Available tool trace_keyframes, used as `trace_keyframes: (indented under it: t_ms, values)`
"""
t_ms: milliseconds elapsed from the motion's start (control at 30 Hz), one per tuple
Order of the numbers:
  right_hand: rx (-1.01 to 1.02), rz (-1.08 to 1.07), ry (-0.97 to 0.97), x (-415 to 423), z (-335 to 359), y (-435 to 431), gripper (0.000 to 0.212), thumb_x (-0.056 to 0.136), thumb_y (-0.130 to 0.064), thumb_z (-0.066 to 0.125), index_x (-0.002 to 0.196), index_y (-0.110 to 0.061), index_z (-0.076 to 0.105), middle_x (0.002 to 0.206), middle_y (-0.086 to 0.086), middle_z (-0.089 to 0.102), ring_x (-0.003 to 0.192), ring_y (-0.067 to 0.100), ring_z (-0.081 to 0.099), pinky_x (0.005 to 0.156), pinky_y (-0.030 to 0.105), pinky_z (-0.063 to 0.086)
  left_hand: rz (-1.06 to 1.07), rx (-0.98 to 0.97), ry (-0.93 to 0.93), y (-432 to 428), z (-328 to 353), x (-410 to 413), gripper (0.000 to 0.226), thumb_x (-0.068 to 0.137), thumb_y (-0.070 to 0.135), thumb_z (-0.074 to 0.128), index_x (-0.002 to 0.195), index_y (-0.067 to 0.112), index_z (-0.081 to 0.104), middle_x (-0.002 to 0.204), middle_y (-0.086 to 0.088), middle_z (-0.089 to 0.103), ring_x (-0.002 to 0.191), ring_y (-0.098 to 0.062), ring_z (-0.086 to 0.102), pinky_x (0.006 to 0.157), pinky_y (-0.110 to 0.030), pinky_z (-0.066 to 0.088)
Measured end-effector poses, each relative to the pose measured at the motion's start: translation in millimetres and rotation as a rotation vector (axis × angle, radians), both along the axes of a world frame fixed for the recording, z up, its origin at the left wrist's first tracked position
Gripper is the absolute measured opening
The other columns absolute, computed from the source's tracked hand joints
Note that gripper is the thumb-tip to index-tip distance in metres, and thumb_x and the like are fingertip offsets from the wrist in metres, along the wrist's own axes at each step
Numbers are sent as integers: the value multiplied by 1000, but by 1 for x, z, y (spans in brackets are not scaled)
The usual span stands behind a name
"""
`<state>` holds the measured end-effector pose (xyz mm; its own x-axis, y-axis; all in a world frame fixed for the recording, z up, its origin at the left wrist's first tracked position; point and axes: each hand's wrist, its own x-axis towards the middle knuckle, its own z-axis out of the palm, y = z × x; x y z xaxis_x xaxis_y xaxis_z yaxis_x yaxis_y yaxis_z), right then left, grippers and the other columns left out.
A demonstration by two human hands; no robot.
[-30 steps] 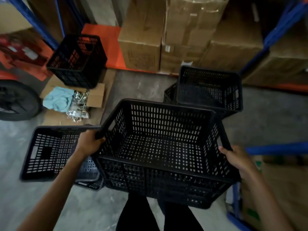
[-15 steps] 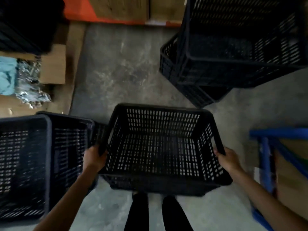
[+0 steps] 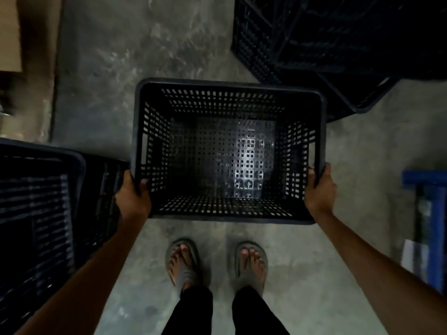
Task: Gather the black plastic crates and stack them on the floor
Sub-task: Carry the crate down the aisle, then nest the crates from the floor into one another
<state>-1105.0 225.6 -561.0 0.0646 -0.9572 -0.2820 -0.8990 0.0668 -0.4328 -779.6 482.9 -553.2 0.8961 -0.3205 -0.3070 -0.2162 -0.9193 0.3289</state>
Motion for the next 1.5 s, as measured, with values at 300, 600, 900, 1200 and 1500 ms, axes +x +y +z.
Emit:
trace_keyframes:
  t_ms: [300,600,900,1200,1500]
  values:
    - [384,20,144,-4,8,-13,52,98,-42,42,142,-19,25,123,26,60,104,45,63,79,43,49,-37,91,314,7,6,10,44,94,20,54,129,1,35,124,-32,53,111,-51,56,87,-51,47]
    - [498,268,92,41,297,52,82,90,-25,60,156,-24,10,158,6,30,135,31,45,104,44,45,-57,181,606,-32,278,-40,53,91,18,59,139,6,41,130,-28,57,115,-43,59,89,-41,46]
    - [385,157,-34,27,519,16,76,91,-24,59,154,-21,17,150,16,42,132,34,49,105,40,43,-230,74,698,-120,493,-76,51,91,22,60,139,15,47,134,-17,58,120,-34,58,93,-33,47]
    - [210,-6,-2,-9,513,-189,71,91,-23,59,153,-15,25,151,17,38,136,35,43,108,39,37,-299,-59,522,-329,479,-40,51,92,23,56,141,13,42,133,-21,58,119,-39,57,96,-40,47]
    - [6,115,135,-33,397,-427,64,91,-24,56,149,-10,31,158,18,25,143,37,31,113,47,34,-94,-35,293,-501,361,-21,64,90,31,59,145,13,34,130,-29,58,115,-48,57,92,-50,47]
